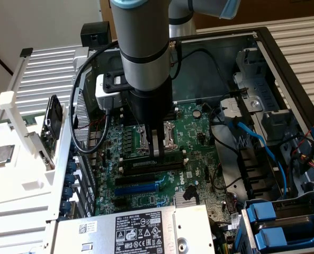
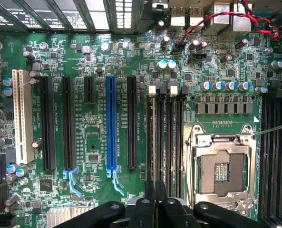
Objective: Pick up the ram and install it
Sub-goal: 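Insert the ram into the slot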
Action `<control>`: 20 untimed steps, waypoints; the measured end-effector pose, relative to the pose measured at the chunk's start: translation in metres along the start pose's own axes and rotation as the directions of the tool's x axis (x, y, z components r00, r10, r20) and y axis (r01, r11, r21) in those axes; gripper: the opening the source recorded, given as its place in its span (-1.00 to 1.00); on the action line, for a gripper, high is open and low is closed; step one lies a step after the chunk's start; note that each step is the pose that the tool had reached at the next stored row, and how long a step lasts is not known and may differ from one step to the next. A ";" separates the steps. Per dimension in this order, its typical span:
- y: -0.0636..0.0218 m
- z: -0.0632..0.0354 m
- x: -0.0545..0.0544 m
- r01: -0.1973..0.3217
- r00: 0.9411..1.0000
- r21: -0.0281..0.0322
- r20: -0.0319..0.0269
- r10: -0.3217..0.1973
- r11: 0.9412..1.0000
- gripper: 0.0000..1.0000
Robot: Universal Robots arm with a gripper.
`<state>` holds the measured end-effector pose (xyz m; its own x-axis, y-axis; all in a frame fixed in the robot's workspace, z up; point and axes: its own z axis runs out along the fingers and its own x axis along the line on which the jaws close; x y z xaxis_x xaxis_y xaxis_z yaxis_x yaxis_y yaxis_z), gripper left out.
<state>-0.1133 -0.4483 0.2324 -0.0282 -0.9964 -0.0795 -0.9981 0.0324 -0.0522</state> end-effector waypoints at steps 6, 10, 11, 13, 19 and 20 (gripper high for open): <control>0.0017 0.0002 0.000 -0.003 1.000 0.000 0.001 0.003 1.000 -0.76; 0.0019 0.0005 0.000 -0.004 1.000 0.000 0.001 0.004 1.000 -0.76; 0.0019 0.0007 0.000 -0.004 1.000 0.000 0.002 0.004 1.000 -0.76; 0.0019 0.0012 0.000 -0.004 1.000 0.000 0.002 0.004 1.000 -0.76; 0.0020 0.0024 0.000 -0.004 1.000 0.000 0.003 0.004 1.000 -0.76; 0.0020 0.0027 0.000 -0.004 1.000 0.000 0.003 0.004 1.000 -0.76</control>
<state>-0.1151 -0.4483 0.2296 -0.0318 -0.9961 -0.0825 -0.9980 0.0362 -0.0523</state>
